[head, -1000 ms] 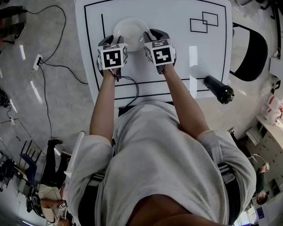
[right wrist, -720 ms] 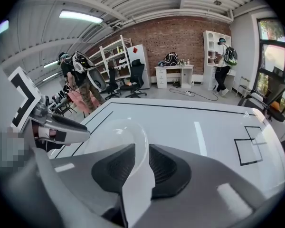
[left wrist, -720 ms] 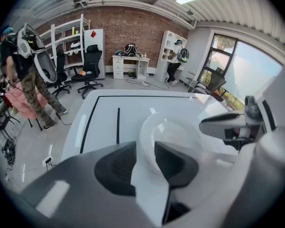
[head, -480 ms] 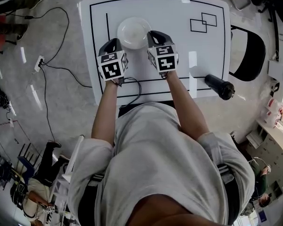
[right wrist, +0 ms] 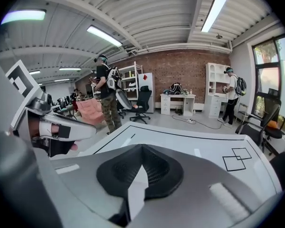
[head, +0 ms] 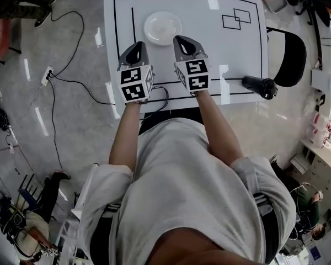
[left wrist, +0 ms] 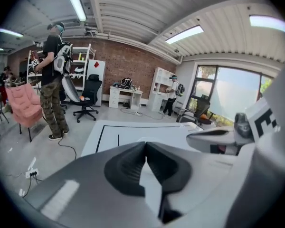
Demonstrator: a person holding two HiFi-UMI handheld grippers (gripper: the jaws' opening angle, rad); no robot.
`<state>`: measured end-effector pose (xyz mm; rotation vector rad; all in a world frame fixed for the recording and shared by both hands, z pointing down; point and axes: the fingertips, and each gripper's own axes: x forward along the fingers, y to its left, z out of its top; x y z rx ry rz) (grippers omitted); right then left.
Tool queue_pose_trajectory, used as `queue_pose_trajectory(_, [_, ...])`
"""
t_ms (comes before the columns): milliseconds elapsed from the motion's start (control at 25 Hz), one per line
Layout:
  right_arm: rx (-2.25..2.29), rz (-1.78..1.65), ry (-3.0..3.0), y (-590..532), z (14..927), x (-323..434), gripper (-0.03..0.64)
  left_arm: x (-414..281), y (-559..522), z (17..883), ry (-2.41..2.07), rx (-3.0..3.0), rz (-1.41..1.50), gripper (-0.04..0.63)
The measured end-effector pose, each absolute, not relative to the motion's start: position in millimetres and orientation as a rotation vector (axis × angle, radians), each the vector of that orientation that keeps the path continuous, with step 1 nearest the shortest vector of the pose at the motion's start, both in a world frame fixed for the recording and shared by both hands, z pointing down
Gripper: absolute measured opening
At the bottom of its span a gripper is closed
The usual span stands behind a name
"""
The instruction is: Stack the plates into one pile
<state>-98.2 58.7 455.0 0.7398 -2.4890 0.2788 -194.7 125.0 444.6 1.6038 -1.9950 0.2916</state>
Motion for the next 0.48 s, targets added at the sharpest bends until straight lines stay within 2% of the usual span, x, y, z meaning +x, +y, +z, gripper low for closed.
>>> queue_pose_trajectory(480, [0.702,0.175,-2.622,100.5,398.0,-70.3,-0.002,-139.9,162.2,384.7,-2.085,1.732,0.204,0.003])
